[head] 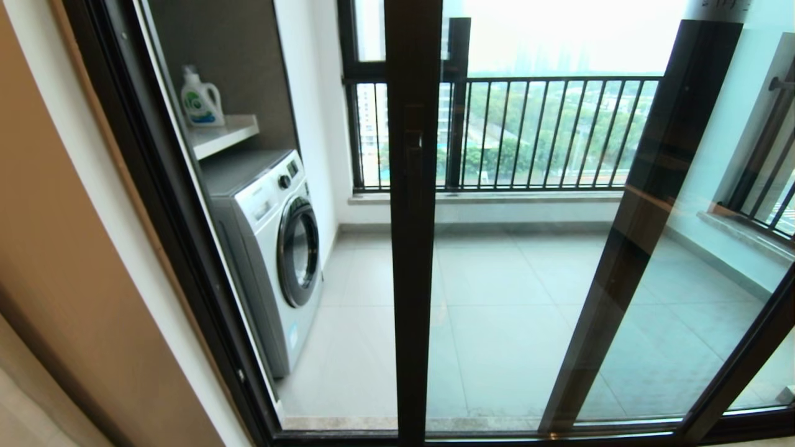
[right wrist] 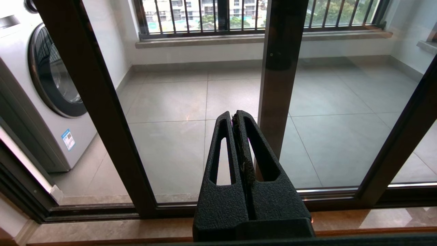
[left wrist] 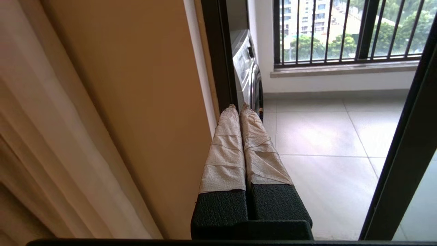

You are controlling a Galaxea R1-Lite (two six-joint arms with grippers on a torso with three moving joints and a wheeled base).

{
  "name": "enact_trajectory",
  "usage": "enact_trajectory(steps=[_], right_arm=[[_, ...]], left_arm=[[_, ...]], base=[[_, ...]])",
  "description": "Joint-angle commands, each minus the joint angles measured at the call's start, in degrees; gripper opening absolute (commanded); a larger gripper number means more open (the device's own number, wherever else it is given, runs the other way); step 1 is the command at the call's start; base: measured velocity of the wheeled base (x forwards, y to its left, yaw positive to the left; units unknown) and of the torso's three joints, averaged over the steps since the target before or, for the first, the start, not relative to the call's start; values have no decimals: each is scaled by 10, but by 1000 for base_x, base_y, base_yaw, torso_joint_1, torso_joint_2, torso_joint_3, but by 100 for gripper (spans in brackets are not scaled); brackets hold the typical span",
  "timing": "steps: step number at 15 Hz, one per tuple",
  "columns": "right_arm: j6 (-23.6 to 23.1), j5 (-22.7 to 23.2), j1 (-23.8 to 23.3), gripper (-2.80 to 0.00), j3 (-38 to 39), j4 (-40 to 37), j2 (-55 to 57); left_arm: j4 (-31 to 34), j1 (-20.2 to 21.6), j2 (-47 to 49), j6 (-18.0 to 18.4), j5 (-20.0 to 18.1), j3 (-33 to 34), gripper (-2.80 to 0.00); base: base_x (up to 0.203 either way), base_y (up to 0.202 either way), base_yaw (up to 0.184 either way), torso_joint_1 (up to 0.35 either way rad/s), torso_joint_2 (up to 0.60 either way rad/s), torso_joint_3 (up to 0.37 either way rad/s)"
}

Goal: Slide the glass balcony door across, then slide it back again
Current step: Open the slid door

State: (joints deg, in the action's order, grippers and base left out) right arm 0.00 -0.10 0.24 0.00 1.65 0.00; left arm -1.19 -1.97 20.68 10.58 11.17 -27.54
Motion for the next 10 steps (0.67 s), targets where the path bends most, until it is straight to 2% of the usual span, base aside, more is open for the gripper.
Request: enact_trajectory(steps=[1,3,5,6,7,10], right_arm=[[-1,0,0,-280,5,0,-1],[0,0,0,-280,5,0,-1],[0,0,0,-280,5,0,-1],[0,0,0,-280,5,0,-1],[0,0,0,-280,5,0,-1],[0,0,0,-280,5,0,-1]], left_arm=[[5,19,-131,13,-17,82,-280],[-6,21,-193,20,-61,183,-280],[-14,21,-203,17,-96,271,-280],[6,21,-204,0,-135,281,-280],[14,21,-205,-14,-148,277,-280],[15,21,-205,-68,-135,276,-280]], base=[[0,0,0,0,0,0],[0,0,0,0,0,0],[0,0,0,0,0,0],[0,0,0,0,0,0],[0,0,0,0,0,0],[0,0,0,0,0,0]])
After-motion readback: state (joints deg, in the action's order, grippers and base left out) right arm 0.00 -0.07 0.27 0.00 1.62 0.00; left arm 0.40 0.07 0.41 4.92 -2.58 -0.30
